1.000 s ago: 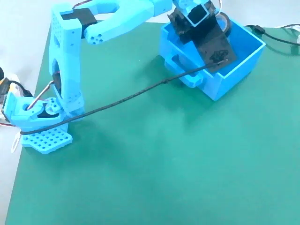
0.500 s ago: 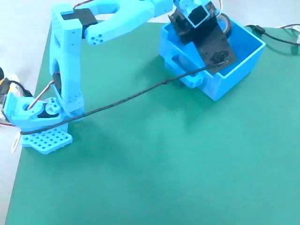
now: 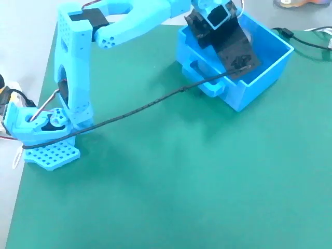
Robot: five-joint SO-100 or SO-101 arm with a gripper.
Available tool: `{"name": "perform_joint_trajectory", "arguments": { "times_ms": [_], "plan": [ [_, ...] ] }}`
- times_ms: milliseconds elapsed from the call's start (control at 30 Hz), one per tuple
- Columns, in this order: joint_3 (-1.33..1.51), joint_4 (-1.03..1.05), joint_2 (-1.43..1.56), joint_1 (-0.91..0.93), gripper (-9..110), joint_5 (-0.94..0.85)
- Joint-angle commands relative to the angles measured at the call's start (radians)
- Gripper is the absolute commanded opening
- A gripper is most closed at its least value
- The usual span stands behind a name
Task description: Put the tape in the box
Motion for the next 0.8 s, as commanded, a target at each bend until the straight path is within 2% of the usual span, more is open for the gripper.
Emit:
{"name": "perform_joint_trajectory", "arguments": {
  "times_ms": [0,767],
  "plan": [
    [-0.087,-0.029,0.026,-0.011,19,-0.011],
    [-0.074,-0.012,0.038,-0.002,22,-0.017]
  ]
}}
